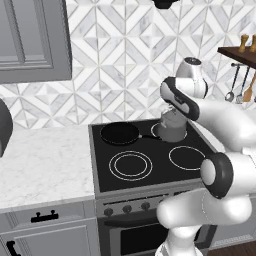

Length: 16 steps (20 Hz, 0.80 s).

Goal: Pick the kettle from the counter and place it on a stove burner. Then turn the burner on.

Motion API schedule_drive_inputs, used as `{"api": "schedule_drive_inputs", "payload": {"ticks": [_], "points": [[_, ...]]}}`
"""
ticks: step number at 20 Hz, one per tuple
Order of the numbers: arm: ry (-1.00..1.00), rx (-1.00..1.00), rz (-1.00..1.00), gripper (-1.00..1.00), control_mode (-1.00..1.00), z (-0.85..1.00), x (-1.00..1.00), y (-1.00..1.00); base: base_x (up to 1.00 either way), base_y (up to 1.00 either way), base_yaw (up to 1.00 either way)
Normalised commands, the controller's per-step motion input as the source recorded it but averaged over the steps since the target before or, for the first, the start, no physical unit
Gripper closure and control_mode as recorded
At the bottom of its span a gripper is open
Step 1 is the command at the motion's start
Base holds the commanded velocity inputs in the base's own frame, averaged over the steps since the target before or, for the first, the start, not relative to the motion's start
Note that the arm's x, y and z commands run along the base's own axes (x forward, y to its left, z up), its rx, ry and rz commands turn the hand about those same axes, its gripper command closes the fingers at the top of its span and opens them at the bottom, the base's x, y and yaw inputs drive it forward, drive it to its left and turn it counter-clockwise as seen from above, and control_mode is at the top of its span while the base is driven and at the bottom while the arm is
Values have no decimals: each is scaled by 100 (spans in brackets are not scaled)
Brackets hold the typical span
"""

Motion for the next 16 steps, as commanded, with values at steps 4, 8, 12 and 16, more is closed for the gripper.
{"api": "schedule_drive_inputs", "payload": {"ticks": [4, 8, 12, 16], "points": [[-1, -3, 0, 100, -100, 28, -1, 100, 0, 0, 0], [0, -10, 2, 100, -100, 42, -5, 100, 0, 0, 0], [9, 0, 1, 100, -100, 10, -12, 100, 0, 0, 0], [11, 2, 10, 100, -100, -5, -39, 86, 0, 0, 0]]}}
